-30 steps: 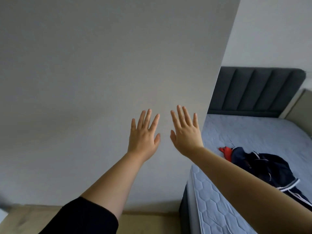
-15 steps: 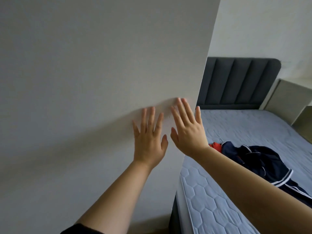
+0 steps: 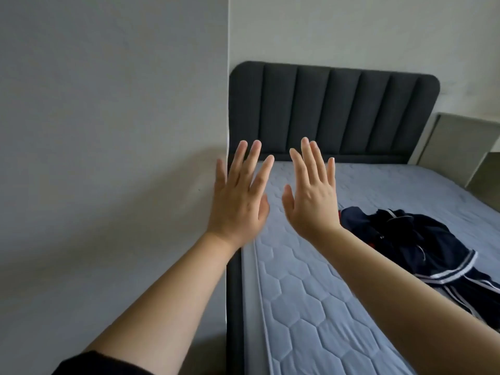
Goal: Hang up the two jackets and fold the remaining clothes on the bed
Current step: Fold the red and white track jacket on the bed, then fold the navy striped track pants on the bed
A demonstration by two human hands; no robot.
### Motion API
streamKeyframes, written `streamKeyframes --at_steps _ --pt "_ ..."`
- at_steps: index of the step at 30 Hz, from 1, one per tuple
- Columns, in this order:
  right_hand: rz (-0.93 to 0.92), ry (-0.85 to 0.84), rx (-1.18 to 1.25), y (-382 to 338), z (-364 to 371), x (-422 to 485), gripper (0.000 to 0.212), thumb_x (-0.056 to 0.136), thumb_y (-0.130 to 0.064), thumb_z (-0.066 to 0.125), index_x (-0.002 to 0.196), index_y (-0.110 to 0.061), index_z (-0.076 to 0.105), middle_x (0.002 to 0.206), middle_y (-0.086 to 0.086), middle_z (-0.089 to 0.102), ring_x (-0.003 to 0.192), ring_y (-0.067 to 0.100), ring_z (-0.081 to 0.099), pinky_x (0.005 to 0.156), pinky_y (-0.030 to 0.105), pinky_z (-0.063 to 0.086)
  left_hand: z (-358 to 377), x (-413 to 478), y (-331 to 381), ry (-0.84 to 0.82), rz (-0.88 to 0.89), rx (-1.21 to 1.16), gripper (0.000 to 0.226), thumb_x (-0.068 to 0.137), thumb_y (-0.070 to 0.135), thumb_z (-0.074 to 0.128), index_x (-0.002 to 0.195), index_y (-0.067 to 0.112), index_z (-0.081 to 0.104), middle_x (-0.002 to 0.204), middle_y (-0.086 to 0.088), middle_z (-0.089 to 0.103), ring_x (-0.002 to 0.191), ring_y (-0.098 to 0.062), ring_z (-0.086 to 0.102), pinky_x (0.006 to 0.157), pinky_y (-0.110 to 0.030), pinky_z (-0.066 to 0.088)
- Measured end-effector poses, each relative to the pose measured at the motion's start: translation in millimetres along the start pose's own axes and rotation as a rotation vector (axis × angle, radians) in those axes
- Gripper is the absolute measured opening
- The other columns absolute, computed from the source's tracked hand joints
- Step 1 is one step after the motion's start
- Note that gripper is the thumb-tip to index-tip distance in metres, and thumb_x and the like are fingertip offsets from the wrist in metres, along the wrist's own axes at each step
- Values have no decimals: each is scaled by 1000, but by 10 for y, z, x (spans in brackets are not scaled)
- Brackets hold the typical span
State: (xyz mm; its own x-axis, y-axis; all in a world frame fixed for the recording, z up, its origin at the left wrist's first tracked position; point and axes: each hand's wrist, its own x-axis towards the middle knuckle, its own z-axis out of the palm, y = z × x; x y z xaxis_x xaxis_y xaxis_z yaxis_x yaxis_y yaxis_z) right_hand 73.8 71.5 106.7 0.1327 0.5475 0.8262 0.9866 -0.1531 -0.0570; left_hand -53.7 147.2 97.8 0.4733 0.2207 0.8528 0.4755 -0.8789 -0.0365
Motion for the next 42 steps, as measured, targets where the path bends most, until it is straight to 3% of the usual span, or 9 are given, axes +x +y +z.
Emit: streamKeyframes --at_steps 5,13,19,23,26,29,32,36,42 --pt "195 -248 -14 793 70 -981 58 89 -13 50 143 -2 32 155 17 20 145 30 12 116 45 3 701 -434 868 -288 -169 -92 67 87 12 53 148 10 24 157 -16 11 145 -33 4 114 -51 2" --pt "515 -575 -114 1814 614 -2123 62 93 -23 42 148 -8 18 158 10 7 146 23 2 116 46 3 1915 -1120 1517 -740 -310 -88 73 92 22 46 151 23 3 159 -8 -8 145 -27 -8 114 -53 6" --pt "769 -842 -102 2315 1152 -2616 66 94 -28 39 150 -10 8 159 8 -4 146 23 -3 115 51 7 2742 -1512 1627 -1208 -446 -130 85 90 51 49 146 42 -15 158 4 -15 145 -28 -13 109 -63 16" --pt "1071 -766 -33 2770 1387 -2698 68 92 -27 46 149 -9 13 158 10 -4 146 25 2 115 48 13 3101 -1769 1699 -1494 -360 -58 100 77 72 51 141 47 -21 155 6 -25 141 -32 -23 104 -69 10" --pt "1280 -534 78 3193 1533 -2749 74 89 -16 51 150 -10 9 158 10 -5 144 29 13 113 42 24 3294 -1899 1734 -1526 -322 11 101 74 77 49 141 48 -21 155 5 -25 141 -33 -22 104 -70 12" --pt "1449 -402 117 3551 1669 -2785 86 86 -23 58 151 -15 1 156 14 8 134 35 32 102 42 35 3418 -1922 1710 -1540 -278 60 101 72 80 47 141 48 -21 155 4 -25 142 -33 -20 102 -69 19" --pt "1477 -521 12 3882 1754 -2778 85 88 -32 58 151 -21 0 147 18 24 123 40 43 99 44 38 3476 -1924 1681 -1545 -259 61 100 72 81 44 142 47 -20 155 4 -24 142 -33 -20 101 -67 23" --pt "1337 -725 -146 4100 1741 -2784 47 94 -17 46 138 -8 33 139 25 39 122 42 45 98 41 38 3498 -1956 1671 -1527 -251 62 96 74 81 40 142 47 -18 156 4 -23 142 -33 -20 101 -66 24" --pt "1053 -920 -102 3312 1699 -2859 32 93 -24 48 119 -5 48 121 19 57 111 37 55 87 38 43 3442 -1939 1521 -1498 -229 -59 84 81 74 41 144 50 -10 157 8 -18 144 -28 -14 110 -54 22"
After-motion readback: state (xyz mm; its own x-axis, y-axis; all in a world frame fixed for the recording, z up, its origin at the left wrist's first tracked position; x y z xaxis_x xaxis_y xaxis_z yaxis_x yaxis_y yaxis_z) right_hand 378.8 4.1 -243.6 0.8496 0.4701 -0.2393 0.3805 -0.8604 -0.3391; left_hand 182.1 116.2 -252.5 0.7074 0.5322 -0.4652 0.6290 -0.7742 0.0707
